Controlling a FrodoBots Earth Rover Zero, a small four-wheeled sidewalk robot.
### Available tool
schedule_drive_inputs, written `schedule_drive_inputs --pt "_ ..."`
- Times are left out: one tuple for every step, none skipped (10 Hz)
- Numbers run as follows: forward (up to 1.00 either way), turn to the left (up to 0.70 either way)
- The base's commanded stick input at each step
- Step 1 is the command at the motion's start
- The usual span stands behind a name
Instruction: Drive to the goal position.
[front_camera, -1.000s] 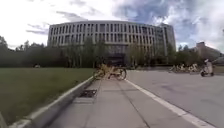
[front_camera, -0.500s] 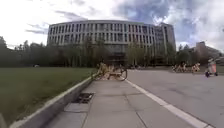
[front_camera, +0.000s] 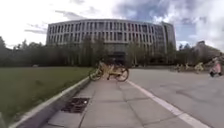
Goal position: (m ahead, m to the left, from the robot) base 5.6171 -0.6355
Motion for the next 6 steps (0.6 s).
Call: schedule_drive_inputs --pt "0.70 -0.35" --pt "0.70 -0.35" --pt "0.70 -0.33" --pt "0.70 -0.07" --pt "0.70 0.00" --pt "0.70 0.00"
